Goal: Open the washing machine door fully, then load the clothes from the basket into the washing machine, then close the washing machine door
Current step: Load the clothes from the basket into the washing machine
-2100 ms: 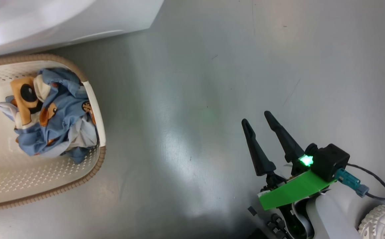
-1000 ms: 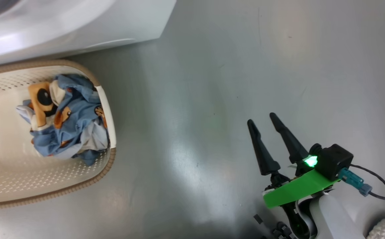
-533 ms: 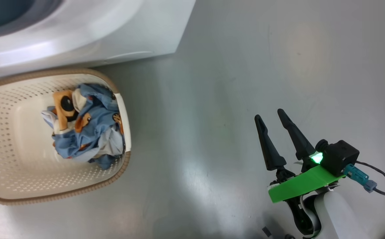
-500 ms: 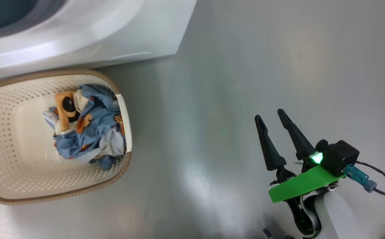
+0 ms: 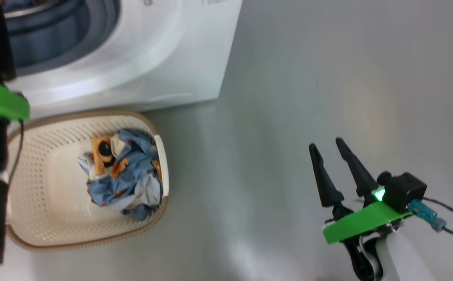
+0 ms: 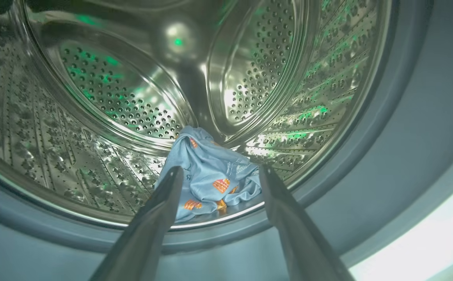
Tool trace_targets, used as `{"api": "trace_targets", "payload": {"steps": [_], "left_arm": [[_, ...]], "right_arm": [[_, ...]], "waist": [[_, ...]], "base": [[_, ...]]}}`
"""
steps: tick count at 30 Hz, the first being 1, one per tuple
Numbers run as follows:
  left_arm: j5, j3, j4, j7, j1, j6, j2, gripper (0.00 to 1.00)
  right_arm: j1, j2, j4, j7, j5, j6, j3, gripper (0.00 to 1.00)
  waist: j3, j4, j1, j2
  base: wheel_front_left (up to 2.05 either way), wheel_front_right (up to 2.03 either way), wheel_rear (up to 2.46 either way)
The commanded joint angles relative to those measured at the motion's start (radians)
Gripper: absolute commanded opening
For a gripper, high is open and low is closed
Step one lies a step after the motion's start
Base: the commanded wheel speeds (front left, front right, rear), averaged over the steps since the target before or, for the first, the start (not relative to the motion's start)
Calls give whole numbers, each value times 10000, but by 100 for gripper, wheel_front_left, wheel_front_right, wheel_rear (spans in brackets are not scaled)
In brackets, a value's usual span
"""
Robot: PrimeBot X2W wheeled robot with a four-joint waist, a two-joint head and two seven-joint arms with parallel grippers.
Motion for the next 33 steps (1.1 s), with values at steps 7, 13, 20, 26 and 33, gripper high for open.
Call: {"api": "trace_targets", "payload": {"steps": [7,13,20,26,33], "left_arm": [[490,699,-1456,-62,1782,242,183,100],[576,1163,-2259,-62,3209,358,-174,100],[733,1807,-3138,-62,4794,447,-593,100],[918,2038,-3392,-62,5578,485,-738,100],[1199,2208,-3833,-62,6646,524,-1024,100]], "right_arm": [[696,22,49,-48,-436,17,161,100],[988,22,141,-48,-543,17,83,100],[1320,22,268,-48,-641,17,85,100],[1478,22,329,-48,-676,17,134,100],[1618,22,298,-48,-780,17,143,100]], "waist": [[-1598,203,0,0],[-2365,297,0,0],[-3244,280,0,0],[-3696,282,0,0],[-4114,313,0,0]], "base": [[0,0,0],[0,0,0],[0,0,0],[0,0,0],[0,0,0]]}}
